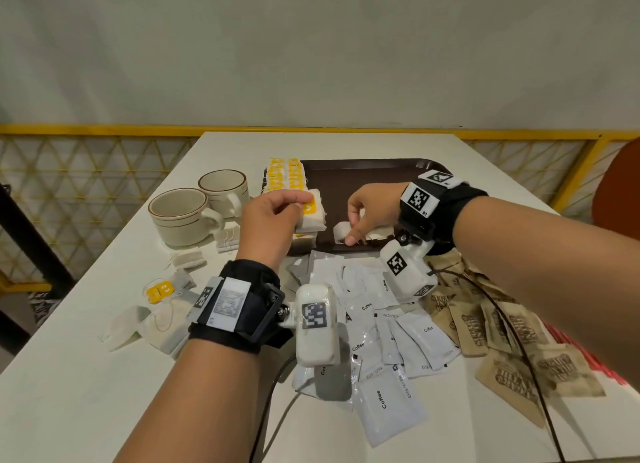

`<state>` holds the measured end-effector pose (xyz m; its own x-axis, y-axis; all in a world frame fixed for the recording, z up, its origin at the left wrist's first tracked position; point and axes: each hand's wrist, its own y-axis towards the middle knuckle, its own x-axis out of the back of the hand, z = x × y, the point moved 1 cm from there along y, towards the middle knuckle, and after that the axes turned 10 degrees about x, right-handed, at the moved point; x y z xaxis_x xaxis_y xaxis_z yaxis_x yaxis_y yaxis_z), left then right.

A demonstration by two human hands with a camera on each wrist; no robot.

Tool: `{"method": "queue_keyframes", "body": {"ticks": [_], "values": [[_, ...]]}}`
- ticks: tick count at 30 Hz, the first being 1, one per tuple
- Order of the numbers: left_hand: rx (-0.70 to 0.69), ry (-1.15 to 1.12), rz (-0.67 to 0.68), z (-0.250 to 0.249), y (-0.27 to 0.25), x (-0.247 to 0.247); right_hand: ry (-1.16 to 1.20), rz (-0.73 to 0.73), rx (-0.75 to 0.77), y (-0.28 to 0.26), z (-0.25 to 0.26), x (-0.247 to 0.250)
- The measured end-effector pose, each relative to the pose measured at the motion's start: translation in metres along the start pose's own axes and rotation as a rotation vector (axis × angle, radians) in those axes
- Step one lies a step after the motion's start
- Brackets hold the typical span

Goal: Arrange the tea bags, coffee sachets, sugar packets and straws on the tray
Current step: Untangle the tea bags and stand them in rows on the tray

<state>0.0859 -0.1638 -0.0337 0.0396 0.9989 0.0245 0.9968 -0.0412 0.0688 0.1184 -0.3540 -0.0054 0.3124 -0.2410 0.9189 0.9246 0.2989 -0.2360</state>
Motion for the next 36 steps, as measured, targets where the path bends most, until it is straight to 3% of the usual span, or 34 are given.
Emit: {"method": "queue_keyframes", "body": {"ticks": [6,18,26,30,33,36], "values": [[-0.008,0.021,0.003,-0.001,-0.001,0.0,0.041,0.076,-0.005,-0.011,-0.005,0.011],[-0.007,0.055,-0.001,-0.001,-0.003,-0.001,0.066,-0.08,-0.094,-0.007,-0.011,-0.008],[-0.001,0.07,-0.005,-0.001,-0.002,0.0,-0.006,-0.039,-0.036,-0.004,-0.001,-0.004],[0.007,0.095,-0.002,0.001,-0.001,0.001,0.108,-0.063,0.032,-0.022,0.007,0.018],[0.01,0.156,0.041,0.002,-0.002,0.0,0.312,0.05,0.111,-0.043,0.021,0.029],[0.002,0.211,0.122,0.001,-0.003,-0.004,0.333,0.196,0.193,-0.057,0.035,0.03]]}}
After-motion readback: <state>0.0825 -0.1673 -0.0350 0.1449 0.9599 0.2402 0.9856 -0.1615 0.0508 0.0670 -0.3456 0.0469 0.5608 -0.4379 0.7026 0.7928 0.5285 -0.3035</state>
